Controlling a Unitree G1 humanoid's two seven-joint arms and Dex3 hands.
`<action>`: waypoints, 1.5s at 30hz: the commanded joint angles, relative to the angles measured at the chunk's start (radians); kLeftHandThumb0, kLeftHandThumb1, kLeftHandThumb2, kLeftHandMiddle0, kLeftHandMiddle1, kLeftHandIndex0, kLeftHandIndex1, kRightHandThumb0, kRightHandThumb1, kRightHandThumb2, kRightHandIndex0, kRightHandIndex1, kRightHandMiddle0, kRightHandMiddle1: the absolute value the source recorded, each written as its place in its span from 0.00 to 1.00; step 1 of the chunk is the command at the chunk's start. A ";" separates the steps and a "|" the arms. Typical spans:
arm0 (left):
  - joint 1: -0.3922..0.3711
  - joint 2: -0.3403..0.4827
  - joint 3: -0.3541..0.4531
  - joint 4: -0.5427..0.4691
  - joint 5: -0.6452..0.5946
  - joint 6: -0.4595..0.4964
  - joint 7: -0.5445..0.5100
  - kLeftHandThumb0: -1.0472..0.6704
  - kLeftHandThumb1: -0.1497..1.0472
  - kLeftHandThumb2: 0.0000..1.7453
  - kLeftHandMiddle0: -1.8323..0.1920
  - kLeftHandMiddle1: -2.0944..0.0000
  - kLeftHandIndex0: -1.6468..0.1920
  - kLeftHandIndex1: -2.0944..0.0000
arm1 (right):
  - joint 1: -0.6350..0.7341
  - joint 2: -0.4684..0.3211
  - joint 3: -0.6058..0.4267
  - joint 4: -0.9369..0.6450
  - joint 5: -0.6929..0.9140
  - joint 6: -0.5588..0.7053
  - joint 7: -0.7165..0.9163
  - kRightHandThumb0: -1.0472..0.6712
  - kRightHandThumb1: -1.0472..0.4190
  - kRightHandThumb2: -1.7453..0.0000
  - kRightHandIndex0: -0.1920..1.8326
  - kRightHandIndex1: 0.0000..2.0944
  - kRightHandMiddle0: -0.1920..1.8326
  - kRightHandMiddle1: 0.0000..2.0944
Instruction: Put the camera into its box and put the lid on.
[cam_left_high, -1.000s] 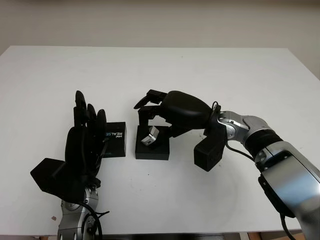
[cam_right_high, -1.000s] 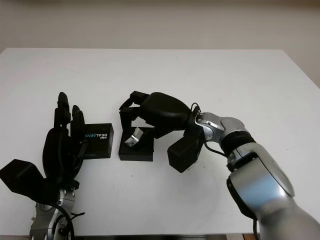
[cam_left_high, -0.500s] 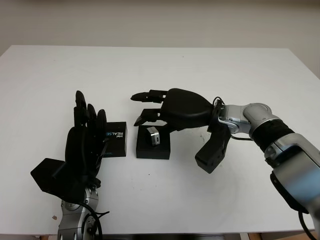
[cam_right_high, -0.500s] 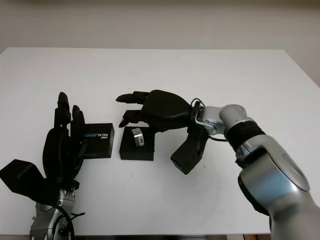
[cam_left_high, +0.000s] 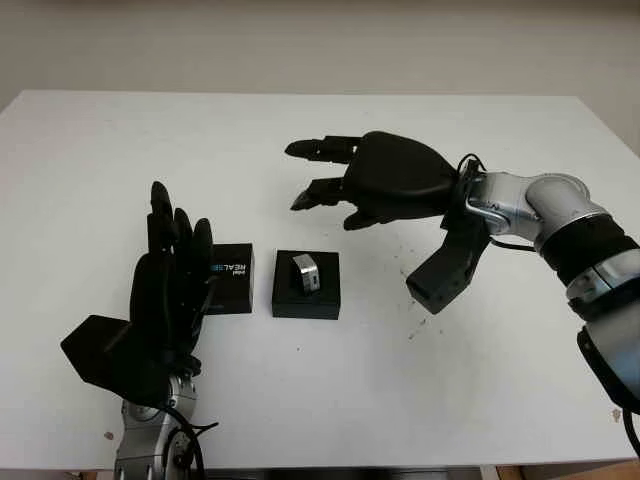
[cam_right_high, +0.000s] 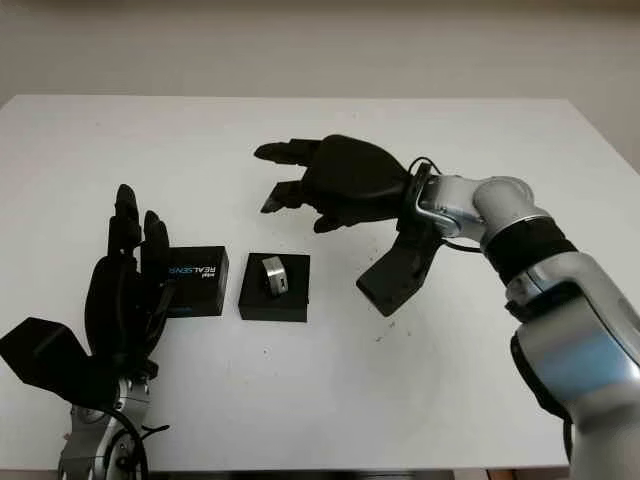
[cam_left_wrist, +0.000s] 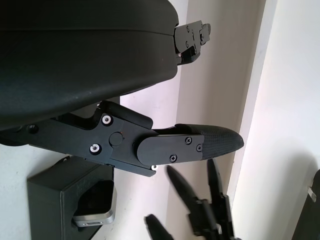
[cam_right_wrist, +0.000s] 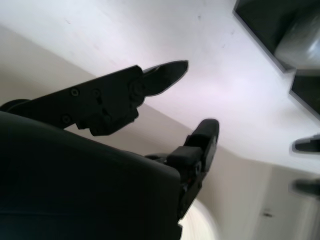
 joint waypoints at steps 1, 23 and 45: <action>0.003 0.005 0.002 -0.007 0.003 0.003 -0.002 0.22 1.00 0.24 1.00 0.98 1.00 0.98 | 0.031 0.011 -0.087 -0.057 0.171 0.066 0.168 0.40 0.12 0.98 0.29 0.06 0.33 0.14; 0.025 -0.030 -0.025 -0.020 0.018 -0.006 0.020 0.22 1.00 0.24 1.00 0.98 1.00 0.99 | 0.248 0.134 -0.181 -0.580 0.457 0.808 0.783 0.13 0.14 0.97 0.23 0.02 0.21 0.31; 0.032 -0.038 -0.032 -0.021 0.016 -0.009 0.020 0.22 1.00 0.25 1.00 0.99 1.00 0.99 | 0.304 0.133 -0.123 -0.549 0.258 0.609 0.667 0.11 0.10 0.97 0.24 0.03 0.16 0.56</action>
